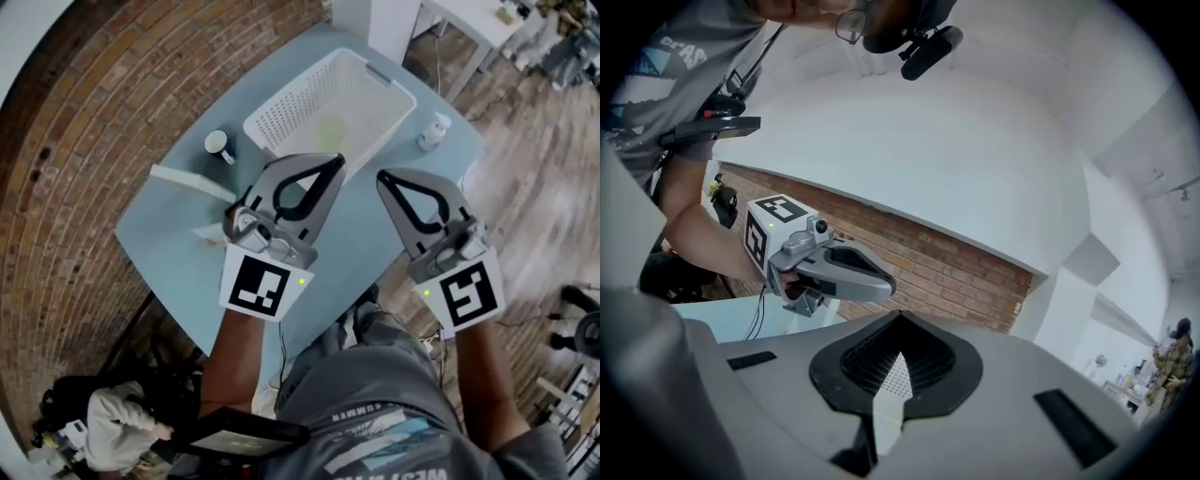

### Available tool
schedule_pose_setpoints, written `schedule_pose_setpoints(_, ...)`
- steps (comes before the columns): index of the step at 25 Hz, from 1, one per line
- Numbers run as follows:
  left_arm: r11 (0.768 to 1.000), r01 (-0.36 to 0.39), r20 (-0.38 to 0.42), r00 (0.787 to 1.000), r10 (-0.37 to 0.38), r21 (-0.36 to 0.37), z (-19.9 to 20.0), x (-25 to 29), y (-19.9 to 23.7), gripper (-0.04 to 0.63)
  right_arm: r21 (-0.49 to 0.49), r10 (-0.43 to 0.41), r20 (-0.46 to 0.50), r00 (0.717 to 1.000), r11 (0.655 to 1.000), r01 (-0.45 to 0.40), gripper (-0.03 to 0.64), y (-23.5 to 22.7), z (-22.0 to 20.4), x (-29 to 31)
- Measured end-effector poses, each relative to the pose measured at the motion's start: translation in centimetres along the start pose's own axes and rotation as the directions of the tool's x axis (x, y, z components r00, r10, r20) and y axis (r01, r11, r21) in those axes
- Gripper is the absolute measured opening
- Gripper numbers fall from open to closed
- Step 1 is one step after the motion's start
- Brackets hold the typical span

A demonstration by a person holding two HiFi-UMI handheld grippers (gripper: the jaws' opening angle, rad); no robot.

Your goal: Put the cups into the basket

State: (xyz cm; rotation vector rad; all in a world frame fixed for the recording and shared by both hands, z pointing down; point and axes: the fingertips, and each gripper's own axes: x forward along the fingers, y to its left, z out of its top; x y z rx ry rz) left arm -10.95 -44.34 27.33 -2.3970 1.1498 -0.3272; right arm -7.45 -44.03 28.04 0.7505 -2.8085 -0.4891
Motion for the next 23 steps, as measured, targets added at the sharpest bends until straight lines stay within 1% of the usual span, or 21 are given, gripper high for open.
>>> schedule_pose_setpoints(5, 1.0, 0.003, 0.004, 1.0, -0.003, 0.002, 1.2, -1.6, -1.3, 0.0, -0.028, 0.02, -0.05, 0.999, 0.999, -0.022, 0.011, 2.6, -0.2, -2.0)
schedule_pose_setpoints(10, 1.0, 0.012, 0.004, 1.0, -0.012, -0.006, 2.1, -3.2, -2.9, 0.0, -0.051, 0.03, -0.072, 0.997, 0.998, -0.034, 0.011, 4.3, 0.1, -3.9)
schedule_pose_setpoints(20, 1.0, 0.027, 0.034, 0.999, -0.027, 0.001, 4.2, -5.5, -5.3, 0.0, -0.031, 0.029, -0.08, 0.996, 0.999, -0.031, 0.011, 7.2, 1.0, -6.8)
schedule_pose_setpoints(23, 0.999, 0.037, 0.044, 0.998, -0.037, 0.003, 4.8, -6.3, -6.0, 0.0, -0.013, 0.017, -0.077, 0.997, 1.0, -0.018, 0.011, 8.2, 1.4, -7.6)
